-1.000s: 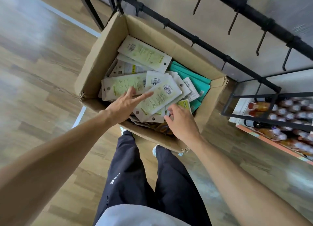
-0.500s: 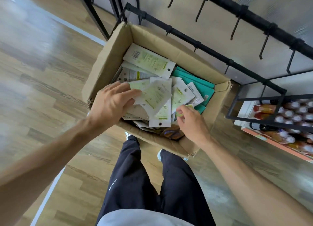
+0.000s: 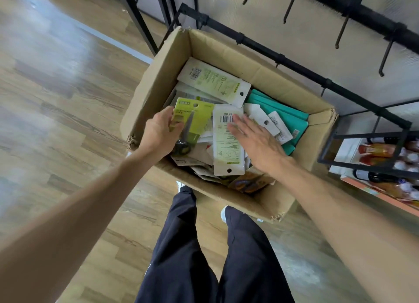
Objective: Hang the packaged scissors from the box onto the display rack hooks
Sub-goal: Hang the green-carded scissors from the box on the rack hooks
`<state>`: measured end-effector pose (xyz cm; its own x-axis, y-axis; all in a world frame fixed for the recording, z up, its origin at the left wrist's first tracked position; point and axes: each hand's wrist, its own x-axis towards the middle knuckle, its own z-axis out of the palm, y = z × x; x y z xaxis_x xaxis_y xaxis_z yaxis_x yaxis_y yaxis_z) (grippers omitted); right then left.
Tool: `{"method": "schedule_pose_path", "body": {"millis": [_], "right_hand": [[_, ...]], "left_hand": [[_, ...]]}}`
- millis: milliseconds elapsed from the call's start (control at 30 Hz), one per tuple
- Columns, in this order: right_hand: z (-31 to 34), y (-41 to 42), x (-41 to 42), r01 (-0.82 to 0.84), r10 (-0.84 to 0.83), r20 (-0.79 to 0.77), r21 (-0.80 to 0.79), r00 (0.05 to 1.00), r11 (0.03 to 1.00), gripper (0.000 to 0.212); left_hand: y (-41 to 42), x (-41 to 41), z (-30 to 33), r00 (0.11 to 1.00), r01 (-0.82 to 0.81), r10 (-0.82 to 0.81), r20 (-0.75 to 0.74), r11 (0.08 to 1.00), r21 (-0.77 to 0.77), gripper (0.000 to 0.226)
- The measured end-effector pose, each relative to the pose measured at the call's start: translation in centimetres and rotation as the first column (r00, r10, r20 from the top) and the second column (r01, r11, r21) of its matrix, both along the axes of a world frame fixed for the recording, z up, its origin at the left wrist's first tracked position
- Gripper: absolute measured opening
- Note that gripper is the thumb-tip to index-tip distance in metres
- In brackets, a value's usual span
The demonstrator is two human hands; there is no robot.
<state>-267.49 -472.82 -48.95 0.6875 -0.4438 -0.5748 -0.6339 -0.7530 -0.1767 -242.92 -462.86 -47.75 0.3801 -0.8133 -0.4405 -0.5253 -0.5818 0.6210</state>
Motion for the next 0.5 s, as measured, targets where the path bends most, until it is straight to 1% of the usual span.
{"method": "schedule_pose_path", "body": {"millis": [33,100,167,200,267,400,467,500], "right_hand": [[-0.2,-0.1,0.0,-0.025,0.025,0.012,-0.015,1.000,1.000,0.102],[-0.6,-0.1,0.0,-0.074,0.075,0.032,-0.038,0.997,0.997,0.103],[-1.1,-0.1,-0.3,-0.118,0.120,0.039,-0.042,0.992,0.992,0.106],[-1.3,-0.1,-0.5,-0.137,0.138,0.048,-0.036,0.989,0.990,0.109],[-1.6,-0.1,-0.9,-0.177,0.178,0.070,-0.015,0.982,0.984,0.112],[-1.7,0.4,-0.9,-0.258,0.259,0.071,-0.031,0.963,0.966,0.108],[-2.1,0.9,-0.5,-0.263,0.271,0.078,-0.097,0.960,0.960,0.101],[-2.3,1.1,-0.3,-0.254,0.266,0.088,-0.126,0.960,0.959,0.093]], "left_hand": [[0.1,-0.1,-0.8,0.996,0.039,-0.044,0.072,0.997,0.063,0.014],[0.5,-0.1,-1.9,0.976,0.095,-0.134,0.172,0.971,0.219,0.023],[1.1,0.2,-2.4,0.948,0.114,-0.197,0.250,0.943,0.311,0.028],[1.5,0.4,-2.6,0.942,0.115,-0.202,0.269,0.944,0.309,0.024],[2.0,0.8,-2.8,0.950,0.116,-0.185,0.252,0.957,0.267,0.014],[1.7,1.0,-2.8,0.974,0.083,-0.128,0.186,0.969,0.233,0.013],[1.5,0.9,-2.8,0.980,0.079,-0.115,0.162,0.974,0.212,0.012],[1.5,0.9,-2.7,0.980,0.086,-0.119,0.157,0.976,0.202,0.012]]}}
